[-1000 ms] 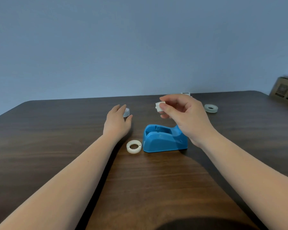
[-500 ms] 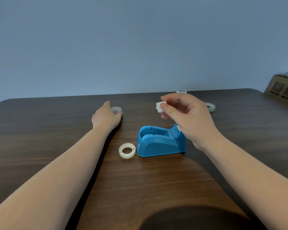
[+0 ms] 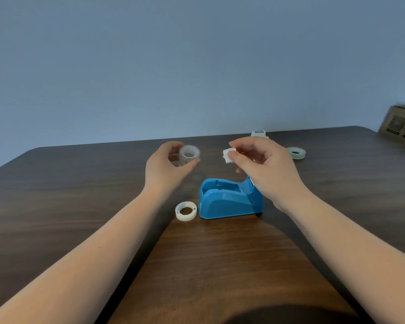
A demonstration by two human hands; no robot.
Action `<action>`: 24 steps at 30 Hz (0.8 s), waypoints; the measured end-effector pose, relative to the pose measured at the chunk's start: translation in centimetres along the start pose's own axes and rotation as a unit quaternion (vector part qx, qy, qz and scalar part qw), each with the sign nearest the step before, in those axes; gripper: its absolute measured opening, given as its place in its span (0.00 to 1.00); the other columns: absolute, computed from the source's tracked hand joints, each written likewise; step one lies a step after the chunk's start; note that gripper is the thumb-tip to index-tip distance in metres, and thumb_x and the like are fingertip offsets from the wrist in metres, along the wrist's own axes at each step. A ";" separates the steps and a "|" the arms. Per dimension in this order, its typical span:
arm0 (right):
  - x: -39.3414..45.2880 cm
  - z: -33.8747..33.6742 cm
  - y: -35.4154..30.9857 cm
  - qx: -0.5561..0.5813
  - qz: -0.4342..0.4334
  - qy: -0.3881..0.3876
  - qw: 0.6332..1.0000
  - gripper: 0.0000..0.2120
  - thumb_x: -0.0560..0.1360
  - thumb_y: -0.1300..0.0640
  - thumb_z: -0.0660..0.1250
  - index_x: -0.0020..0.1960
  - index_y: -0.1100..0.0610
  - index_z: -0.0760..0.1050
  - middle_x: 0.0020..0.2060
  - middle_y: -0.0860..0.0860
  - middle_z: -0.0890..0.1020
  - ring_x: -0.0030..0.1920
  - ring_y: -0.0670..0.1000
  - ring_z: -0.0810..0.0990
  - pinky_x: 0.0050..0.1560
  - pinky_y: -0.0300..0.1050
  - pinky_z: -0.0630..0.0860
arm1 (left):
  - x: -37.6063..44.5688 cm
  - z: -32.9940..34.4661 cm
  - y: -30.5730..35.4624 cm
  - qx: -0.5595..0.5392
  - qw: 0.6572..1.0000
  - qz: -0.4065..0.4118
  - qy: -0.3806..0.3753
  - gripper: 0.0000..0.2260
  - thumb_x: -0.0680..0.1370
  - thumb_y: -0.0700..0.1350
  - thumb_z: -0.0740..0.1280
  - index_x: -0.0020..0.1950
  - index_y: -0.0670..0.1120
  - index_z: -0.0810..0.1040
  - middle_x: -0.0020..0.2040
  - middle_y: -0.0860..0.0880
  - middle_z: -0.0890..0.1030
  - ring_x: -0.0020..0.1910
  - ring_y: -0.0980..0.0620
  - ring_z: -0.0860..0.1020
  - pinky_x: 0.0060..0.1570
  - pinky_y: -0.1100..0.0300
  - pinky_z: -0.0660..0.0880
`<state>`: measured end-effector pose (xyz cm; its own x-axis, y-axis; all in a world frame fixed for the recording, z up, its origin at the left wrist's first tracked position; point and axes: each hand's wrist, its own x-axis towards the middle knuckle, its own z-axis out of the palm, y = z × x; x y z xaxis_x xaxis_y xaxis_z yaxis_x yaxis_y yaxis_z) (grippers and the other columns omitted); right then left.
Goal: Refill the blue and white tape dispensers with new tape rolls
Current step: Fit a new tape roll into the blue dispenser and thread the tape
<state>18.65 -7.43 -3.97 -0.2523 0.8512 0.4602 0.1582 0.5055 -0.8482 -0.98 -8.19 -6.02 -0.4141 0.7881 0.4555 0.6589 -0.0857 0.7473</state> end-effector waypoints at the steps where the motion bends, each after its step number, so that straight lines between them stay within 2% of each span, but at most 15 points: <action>1: -0.1 -0.1 -0.1 -0.008 -0.003 0.001 1.000 0.08 0.74 0.54 0.69 0.52 0.44 0.76 0.45 0.38 0.79 0.47 0.45 0.81 0.41 0.29 0.77 | -0.7 -0.3 0.6 -0.008 1.000 0.007 -0.006 0.22 0.69 0.50 0.76 0.60 0.49 0.75 0.52 0.56 0.78 0.51 0.58 0.76 0.50 0.65 0.73; 4: -0.5 -0.2 -0.4 -0.019 -0.009 0.000 1.000 0.09 0.73 0.53 0.69 0.51 0.42 0.75 0.43 0.35 0.78 0.46 0.42 0.80 0.44 0.30 0.77 | -2.6 -0.7 1.8 -0.040 0.999 0.029 -0.022 0.21 0.69 0.48 0.76 0.59 0.50 0.77 0.54 0.55 0.80 0.52 0.57 0.78 0.52 0.62 0.77; 9: -1.2 -0.4 -0.8 -0.030 -0.030 0.004 0.999 0.09 0.73 0.54 0.70 0.51 0.43 0.76 0.42 0.34 0.77 0.44 0.28 0.76 0.42 0.21 0.73 | -4.8 -0.7 3.0 -0.062 0.996 0.051 -0.043 0.22 0.68 0.46 0.76 0.61 0.52 0.76 0.56 0.55 0.80 0.53 0.56 0.78 0.51 0.62 0.79; 11: -1.3 -0.5 -0.9 -0.028 -0.028 0.005 0.999 0.10 0.72 0.55 0.70 0.52 0.45 0.77 0.42 0.35 0.78 0.44 0.29 0.77 0.43 0.21 0.73 | -5.3 -0.6 3.3 -0.058 0.995 0.063 -0.047 0.23 0.68 0.46 0.77 0.61 0.51 0.76 0.56 0.55 0.80 0.52 0.56 0.79 0.51 0.61 0.79; 15: -1.5 -0.3 -1.0 -0.035 -0.021 0.002 0.999 0.11 0.72 0.56 0.71 0.55 0.50 0.80 0.44 0.39 0.81 0.47 0.38 0.80 0.48 0.26 0.75 | -5.7 -0.4 3.5 -0.049 0.994 0.085 -0.043 0.22 0.67 0.47 0.77 0.59 0.52 0.77 0.53 0.56 0.81 0.47 0.56 0.80 0.47 0.65 0.79; 18: -1.6 0.0 -1.0 -0.062 -0.023 -0.013 0.998 0.12 0.73 0.56 0.70 0.56 0.50 0.80 0.44 0.40 0.80 0.47 0.39 0.79 0.48 0.25 0.74 | -5.8 -0.4 3.4 -0.041 0.992 0.108 -0.039 0.22 0.66 0.48 0.78 0.59 0.52 0.78 0.52 0.56 0.80 0.44 0.57 0.79 0.46 0.68 0.78; 24: -1.8 0.4 -0.9 -0.105 -0.027 -0.034 0.994 0.13 0.73 0.56 0.70 0.58 0.51 0.80 0.48 0.44 0.82 0.49 0.42 0.80 0.52 0.32 0.75 | -5.9 -0.4 3.0 -0.045 0.989 0.137 -0.038 0.22 0.66 0.46 0.78 0.59 0.50 0.80 0.51 0.53 0.82 0.47 0.56 0.81 0.48 0.66 0.78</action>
<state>18.54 -9.46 -4.11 -0.3277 0.8143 0.4791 0.3362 0.5744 -0.7463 3.18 -13.34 -6.22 -0.1769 0.7704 0.6125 0.6801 -0.3542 0.6419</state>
